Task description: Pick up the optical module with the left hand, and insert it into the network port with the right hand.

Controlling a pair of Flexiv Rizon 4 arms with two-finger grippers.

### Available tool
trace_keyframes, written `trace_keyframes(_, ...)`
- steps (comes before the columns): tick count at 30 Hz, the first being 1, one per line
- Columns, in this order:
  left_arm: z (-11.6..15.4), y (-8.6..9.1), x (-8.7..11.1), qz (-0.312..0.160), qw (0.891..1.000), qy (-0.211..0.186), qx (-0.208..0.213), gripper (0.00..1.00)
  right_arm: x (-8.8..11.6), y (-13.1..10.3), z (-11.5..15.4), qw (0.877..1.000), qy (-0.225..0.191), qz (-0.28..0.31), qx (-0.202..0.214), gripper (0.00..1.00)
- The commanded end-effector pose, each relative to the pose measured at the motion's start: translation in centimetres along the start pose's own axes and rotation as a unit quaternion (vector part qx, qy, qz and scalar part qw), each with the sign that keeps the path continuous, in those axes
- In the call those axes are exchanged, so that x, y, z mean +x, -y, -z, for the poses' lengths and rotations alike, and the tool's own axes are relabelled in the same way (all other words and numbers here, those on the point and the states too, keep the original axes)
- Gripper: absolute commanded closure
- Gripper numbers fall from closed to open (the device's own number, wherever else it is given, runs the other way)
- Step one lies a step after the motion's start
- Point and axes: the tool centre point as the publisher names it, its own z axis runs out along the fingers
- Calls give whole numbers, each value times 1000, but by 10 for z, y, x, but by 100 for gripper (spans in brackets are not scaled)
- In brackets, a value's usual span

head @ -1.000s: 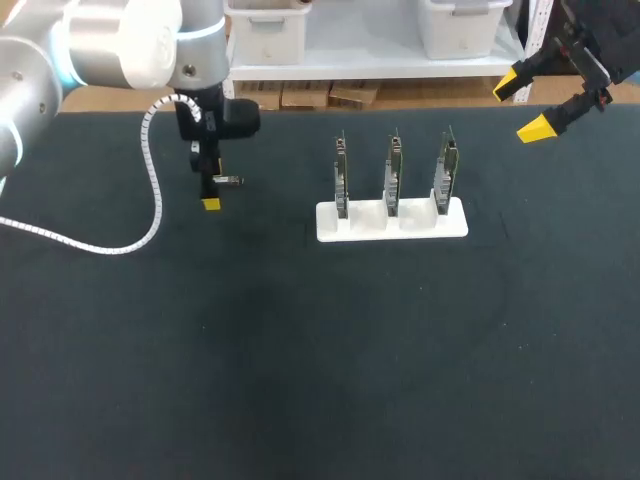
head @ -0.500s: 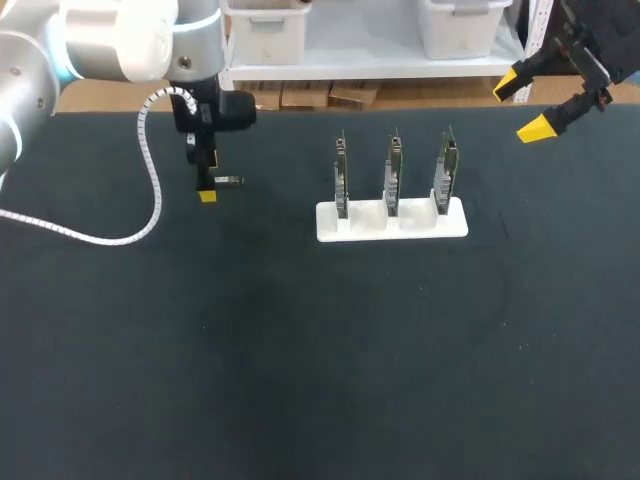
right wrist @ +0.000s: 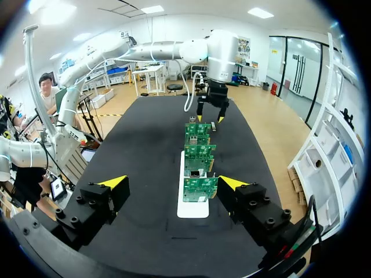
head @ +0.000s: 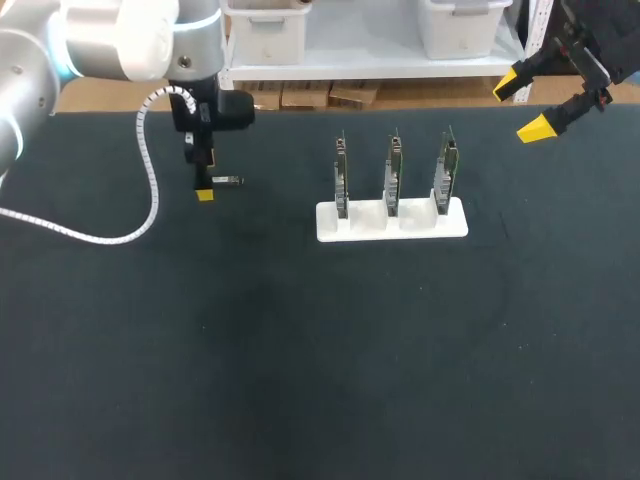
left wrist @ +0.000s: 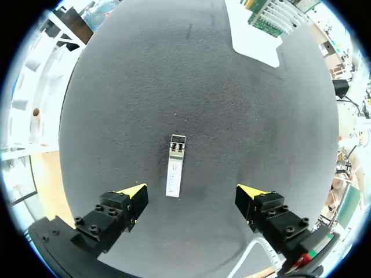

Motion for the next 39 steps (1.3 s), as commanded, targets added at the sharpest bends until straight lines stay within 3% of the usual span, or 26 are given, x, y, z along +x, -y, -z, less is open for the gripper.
trace_keyframes(1,-2,-16,-7,-2,1000,-8,15,0,0,-2,0,1000,0,0,2,0)
trace_keyframes(13,-21,-29,-6,-2,999,-14,34,0,0,-2,0,1000,0,0,2,0)
trace_keyframes(23,-23,-28,0,0,1000,-3,31,0,0,-2,0,1000,0,0,2,0)
trace_keyframes(24,-21,-27,-1,0,1000,0,26,62,0,-2,0,1000,0,0,2,0)
trace_keyframes(25,-21,-25,-1,2,1000,-1,27,100,0,-2,0,1000,0,0,2,0)
trace_keyframes(39,-29,-11,-2,-9,999,3,38,100,0,-2,0,1000,0,0,2,0)
